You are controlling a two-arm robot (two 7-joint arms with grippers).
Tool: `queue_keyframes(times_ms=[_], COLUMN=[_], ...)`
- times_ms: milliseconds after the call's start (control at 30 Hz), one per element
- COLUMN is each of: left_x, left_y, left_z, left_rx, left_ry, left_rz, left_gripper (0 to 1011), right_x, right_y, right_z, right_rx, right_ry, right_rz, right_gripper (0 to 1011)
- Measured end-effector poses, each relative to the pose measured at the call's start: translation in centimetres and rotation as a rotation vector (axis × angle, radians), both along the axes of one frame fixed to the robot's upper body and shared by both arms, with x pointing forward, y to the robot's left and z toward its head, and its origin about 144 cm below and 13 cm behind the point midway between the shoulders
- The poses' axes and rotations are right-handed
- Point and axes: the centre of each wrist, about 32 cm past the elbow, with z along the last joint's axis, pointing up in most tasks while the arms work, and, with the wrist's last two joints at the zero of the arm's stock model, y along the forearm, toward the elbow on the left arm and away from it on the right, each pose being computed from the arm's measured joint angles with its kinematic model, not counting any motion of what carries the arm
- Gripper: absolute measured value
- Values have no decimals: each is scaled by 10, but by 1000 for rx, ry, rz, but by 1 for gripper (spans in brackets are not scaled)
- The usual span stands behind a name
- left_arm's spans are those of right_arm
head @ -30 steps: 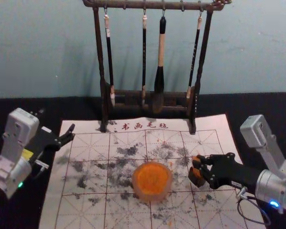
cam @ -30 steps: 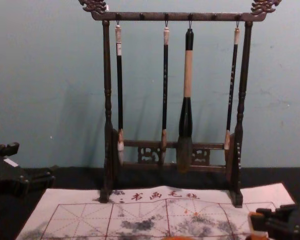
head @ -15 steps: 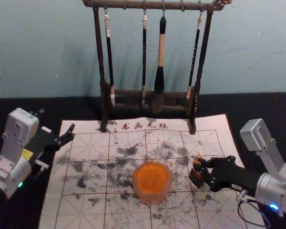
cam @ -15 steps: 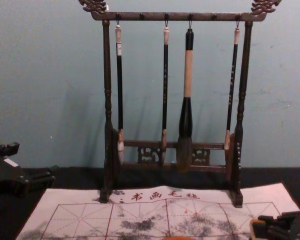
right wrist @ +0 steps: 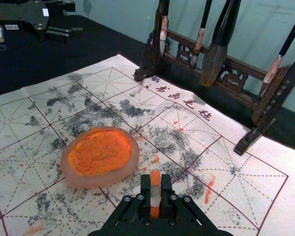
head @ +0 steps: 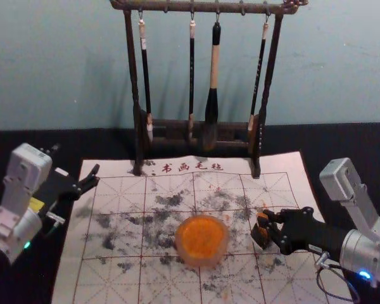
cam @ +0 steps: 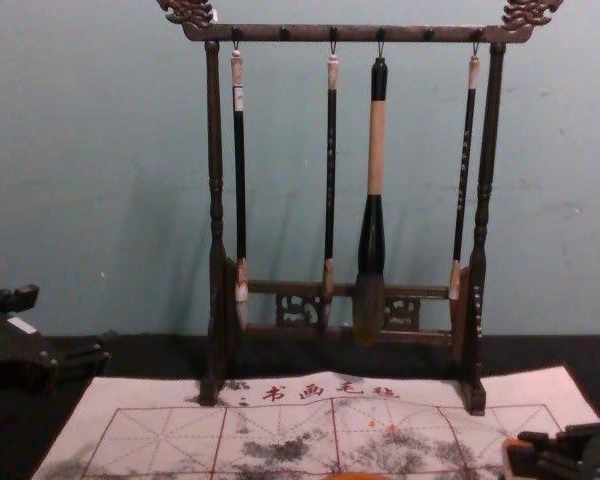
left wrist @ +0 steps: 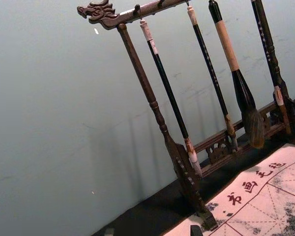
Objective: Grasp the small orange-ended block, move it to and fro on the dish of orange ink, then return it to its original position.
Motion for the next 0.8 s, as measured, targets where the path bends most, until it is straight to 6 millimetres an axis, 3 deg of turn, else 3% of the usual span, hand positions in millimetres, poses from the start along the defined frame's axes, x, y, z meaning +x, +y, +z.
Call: queue_keyframes(times_ms=[367,733,767,800], left_x=[0,0,0,0], left_y=[0,0,0,0], left_z=[0,0,0,0], left_rx=[0,0,0,0], left_ry=[0,0,0,0], left_rz=[0,0,0,0], left_gripper=[1001,1001,1001,1001], right_x=[0,0,0,0], right_y=[0,0,0,0], right_z=[0,0,0,0], right_rx=[0,0,0,0], right_ry=[0,2,2,2], right_rz=[0,1,1,1], right_gripper=[109,448,521,521])
